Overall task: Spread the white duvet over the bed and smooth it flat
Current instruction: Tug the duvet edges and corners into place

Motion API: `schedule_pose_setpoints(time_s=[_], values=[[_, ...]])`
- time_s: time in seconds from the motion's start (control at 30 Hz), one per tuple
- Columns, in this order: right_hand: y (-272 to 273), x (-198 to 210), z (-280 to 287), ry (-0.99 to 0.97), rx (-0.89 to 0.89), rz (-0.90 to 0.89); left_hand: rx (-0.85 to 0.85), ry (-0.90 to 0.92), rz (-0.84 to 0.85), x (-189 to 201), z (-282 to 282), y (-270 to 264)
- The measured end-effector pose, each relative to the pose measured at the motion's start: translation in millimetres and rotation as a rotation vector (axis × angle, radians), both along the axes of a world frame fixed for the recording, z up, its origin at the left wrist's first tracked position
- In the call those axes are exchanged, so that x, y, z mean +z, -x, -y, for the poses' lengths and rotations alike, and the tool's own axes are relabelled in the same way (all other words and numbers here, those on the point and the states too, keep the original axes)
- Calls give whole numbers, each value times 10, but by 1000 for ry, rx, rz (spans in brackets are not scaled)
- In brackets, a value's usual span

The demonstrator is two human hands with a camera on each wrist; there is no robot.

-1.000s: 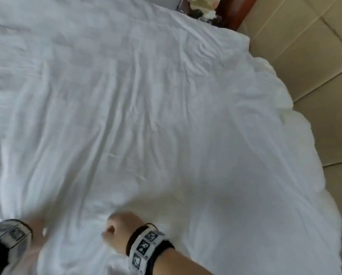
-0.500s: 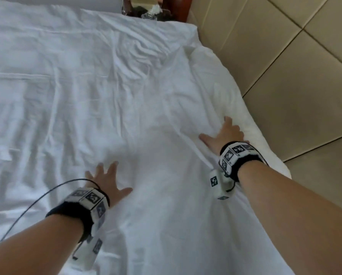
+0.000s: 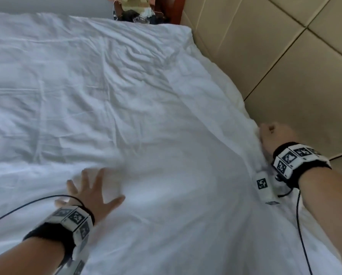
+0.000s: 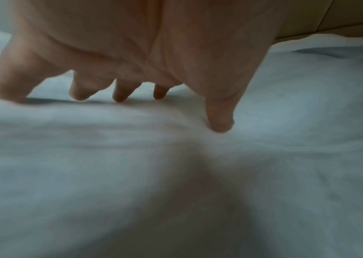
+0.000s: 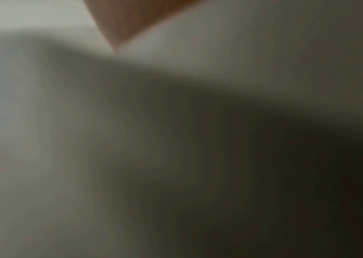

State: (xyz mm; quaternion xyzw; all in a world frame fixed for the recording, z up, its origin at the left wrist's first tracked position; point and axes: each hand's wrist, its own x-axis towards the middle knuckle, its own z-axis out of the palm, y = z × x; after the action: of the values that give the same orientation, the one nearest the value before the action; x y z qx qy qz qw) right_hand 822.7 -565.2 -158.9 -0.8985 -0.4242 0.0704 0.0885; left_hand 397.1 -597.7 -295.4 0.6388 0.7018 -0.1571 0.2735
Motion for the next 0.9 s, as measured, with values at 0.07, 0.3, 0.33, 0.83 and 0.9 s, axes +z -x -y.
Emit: schedule_pose_setpoints(time_s=[0.07,0.3,0.33,0.83,0.9], values=[[444,188,-245,-230,146,-125,-16,30,0,-47,53,29],[1282,-36,-825,321,552,200,-27,96,1,-480,134,192],[1205,23,-863,291,559,220,-27,89,9,-462,131,181],[503,84,-1345,63,125,-122,58,134,-22,-250,-115,165],[466,-135,-1304,173,30,-175,70,115,-18,-282,-142,129]])
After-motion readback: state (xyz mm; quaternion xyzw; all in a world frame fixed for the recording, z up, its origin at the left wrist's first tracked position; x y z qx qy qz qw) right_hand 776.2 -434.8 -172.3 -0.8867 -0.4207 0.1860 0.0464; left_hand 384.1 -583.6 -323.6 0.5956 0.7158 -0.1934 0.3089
